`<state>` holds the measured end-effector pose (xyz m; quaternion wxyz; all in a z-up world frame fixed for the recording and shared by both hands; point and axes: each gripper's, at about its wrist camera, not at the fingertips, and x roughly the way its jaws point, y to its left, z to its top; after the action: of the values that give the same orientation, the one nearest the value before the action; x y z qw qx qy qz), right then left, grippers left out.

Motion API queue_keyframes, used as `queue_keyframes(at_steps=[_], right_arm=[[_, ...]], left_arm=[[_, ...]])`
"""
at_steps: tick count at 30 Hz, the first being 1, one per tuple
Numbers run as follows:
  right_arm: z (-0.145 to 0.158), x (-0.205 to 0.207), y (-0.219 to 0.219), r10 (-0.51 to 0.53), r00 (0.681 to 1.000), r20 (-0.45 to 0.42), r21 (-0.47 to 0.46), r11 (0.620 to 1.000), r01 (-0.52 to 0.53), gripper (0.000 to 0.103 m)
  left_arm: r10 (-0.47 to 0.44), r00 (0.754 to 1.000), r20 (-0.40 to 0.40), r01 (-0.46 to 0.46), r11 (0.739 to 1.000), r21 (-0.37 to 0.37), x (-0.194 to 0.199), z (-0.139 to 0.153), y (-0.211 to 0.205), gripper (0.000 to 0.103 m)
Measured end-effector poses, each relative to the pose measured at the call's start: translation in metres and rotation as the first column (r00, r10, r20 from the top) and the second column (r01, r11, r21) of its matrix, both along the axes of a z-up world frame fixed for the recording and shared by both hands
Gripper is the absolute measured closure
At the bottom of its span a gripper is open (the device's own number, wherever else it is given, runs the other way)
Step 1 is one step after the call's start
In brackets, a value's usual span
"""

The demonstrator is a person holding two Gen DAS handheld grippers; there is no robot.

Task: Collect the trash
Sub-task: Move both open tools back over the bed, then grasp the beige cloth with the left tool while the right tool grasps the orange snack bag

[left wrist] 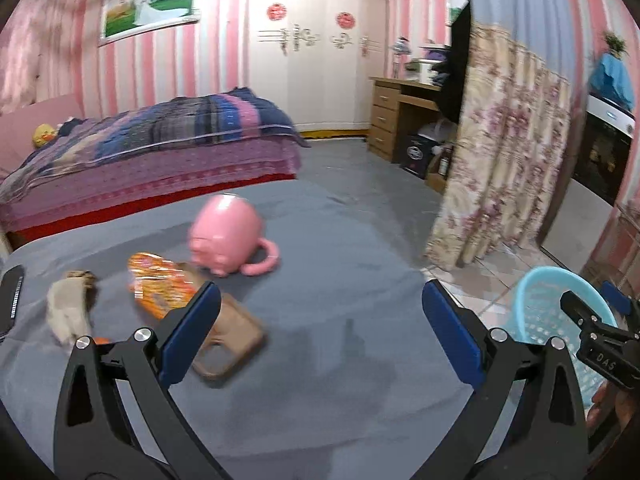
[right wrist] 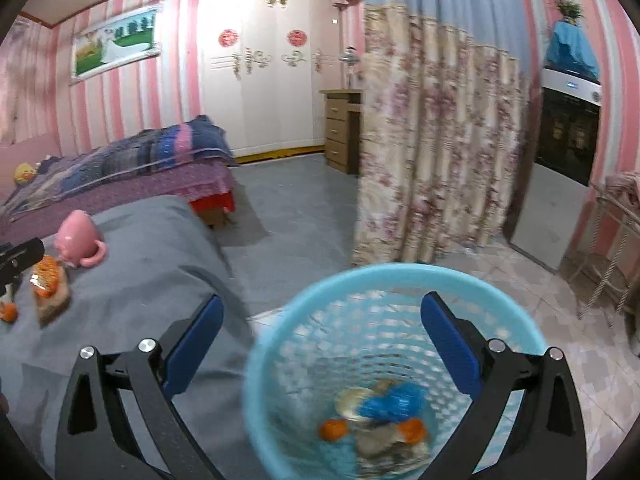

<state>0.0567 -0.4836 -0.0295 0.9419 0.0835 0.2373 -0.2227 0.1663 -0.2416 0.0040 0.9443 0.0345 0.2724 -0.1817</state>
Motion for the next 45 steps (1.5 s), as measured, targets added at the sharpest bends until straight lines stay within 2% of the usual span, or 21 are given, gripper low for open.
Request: queue_keyframes(at_steps=[3, 7, 11, 15, 19, 24, 28, 32, 36, 38, 40, 45], right_arm=[[0.0, 0.019, 0.023, 0.068, 0.998, 0.001, 0.014, 0.998, -0.068, 0.006], [-0.001, 0.044, 0.063, 0.165, 0.986, -0.012, -0.013, 0.986, -0.166, 0.006], [-0.001, 0.071, 0.112, 0.27, 0.962, -0.027, -0.06, 0.961, -0.271, 0.006], [0.0, 0.095, 0.147, 0.347, 0.936, -0.05, -0.058, 0.935, -0.35, 0.006], [-0.001, 0.112, 0.182, 0.407, 0.911, -0.068, -0.082, 0.908, -0.412, 0.006], [0.001, 0.128, 0.207, 0.429, 0.899, -0.091, -0.095, 0.895, -0.437, 0.006], [-0.004, 0.139, 0.217, 0.428, 0.897, -0.112, -0.062, 0.898, -0.436, 0.006], [-0.012, 0.147, 0.22, 0.408, 0.902, -0.14, -0.037, 0.908, -0.417, 0.006], [-0.02, 0.15, 0.223, 0.402, 0.9, -0.166, -0.043, 0.909, -0.414, 0.006], [-0.023, 0.15, 0.224, 0.399, 0.9, -0.176, -0.054, 0.909, -0.413, 0.006], [-0.025, 0.151, 0.223, 0.399, 0.899, -0.18, -0.047, 0.909, -0.413, 0.006], [-0.026, 0.151, 0.219, 0.398, 0.9, -0.178, -0.033, 0.912, -0.41, 0.006]], left_arm=[[0.039, 0.999, 0.009, -0.039, 0.999, 0.014, 0.007, 0.003, 0.023, 0.006], [0.105, 0.994, 0.008, -0.105, 0.993, 0.05, 0.021, 0.002, 0.058, 0.006], [0.161, 0.987, -0.001, -0.161, 0.985, 0.056, 0.033, 0.001, 0.092, 0.006], [0.223, 0.975, 0.002, -0.222, 0.971, 0.09, 0.045, 0.001, 0.128, 0.006], [0.283, 0.959, -0.019, -0.28, 0.956, 0.083, 0.055, -0.002, 0.164, 0.006], [0.371, 0.928, -0.044, -0.364, 0.924, 0.119, 0.071, -0.014, 0.21, 0.006], [0.43, 0.895, -0.119, -0.419, 0.902, 0.109, 0.085, -0.03, 0.248, 0.006], [0.481, 0.861, -0.165, -0.46, 0.875, 0.15, 0.099, -0.054, 0.268, 0.006], [0.492, 0.831, -0.258, -0.486, 0.869, 0.092, 0.114, -0.07, 0.283, 0.006], [0.481, 0.83, -0.28, -0.485, 0.872, 0.063, 0.117, -0.071, 0.284, 0.006], [0.459, 0.841, -0.286, -0.468, 0.883, 0.044, 0.119, -0.071, 0.278, 0.006], [0.422, 0.86, -0.289, -0.429, 0.902, 0.041, 0.12, -0.073, 0.255, 0.006]])
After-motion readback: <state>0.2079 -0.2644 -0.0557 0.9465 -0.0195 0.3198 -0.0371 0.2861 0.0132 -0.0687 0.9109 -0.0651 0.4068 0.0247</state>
